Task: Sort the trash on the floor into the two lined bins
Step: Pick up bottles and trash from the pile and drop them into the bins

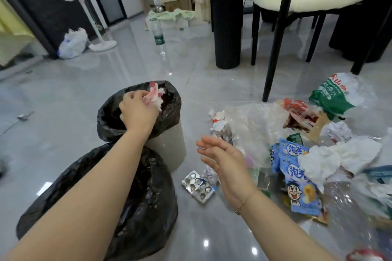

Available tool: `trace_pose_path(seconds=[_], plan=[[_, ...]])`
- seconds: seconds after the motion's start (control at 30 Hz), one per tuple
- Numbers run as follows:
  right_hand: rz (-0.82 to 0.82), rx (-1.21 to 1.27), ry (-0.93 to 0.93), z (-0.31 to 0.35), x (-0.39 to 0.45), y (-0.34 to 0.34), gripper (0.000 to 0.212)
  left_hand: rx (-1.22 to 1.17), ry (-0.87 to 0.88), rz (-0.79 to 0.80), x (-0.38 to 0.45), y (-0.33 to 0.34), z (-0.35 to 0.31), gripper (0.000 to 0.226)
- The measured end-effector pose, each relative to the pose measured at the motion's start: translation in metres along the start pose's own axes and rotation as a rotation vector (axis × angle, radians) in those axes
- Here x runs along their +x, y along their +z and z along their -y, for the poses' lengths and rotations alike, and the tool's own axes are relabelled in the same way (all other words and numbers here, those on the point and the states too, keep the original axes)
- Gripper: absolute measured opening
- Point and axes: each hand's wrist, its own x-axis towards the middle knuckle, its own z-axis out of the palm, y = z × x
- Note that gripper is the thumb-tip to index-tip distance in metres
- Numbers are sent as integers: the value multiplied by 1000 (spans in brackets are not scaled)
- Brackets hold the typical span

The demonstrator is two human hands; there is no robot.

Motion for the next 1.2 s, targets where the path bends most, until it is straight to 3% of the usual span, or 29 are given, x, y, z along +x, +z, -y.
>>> trace_pose_path(seconds=[0.07,0.1,0.2,0.3,0.4,0.7,0.77,0.9,1.03,1.2], plan=[[-6,-8,10,-3,2,-1,24,275,-90,266,8,-1,3,56],[-10,-13,14,-4,2,-3,25,310,-102,323,10,-2,3,59],[-25,-25,33,-6,-1,-10,27,235,23,224,4,-6,2,60],[-57,-37,40,-3,-8,-20,27,46,245,103,-24,-6,-9,46],[-115,-30,23,7,-21,-37,27,-116,418,101,-77,5,-30,36],[-381,-197,12,41,-85,-183,27,-459,230,659,-242,83,-96,34],[-404,-308,51,39,-96,-215,27,-404,256,813,-269,106,-94,30],[-412,-754,154,6,-107,-261,21,-29,427,1002,-280,134,-71,24],[-368,-1174,111,-40,-103,-278,32,-27,220,914,-269,150,-57,22],[-200,-1457,71,-78,-80,-264,48,-188,-58,852,-261,174,-50,30]])
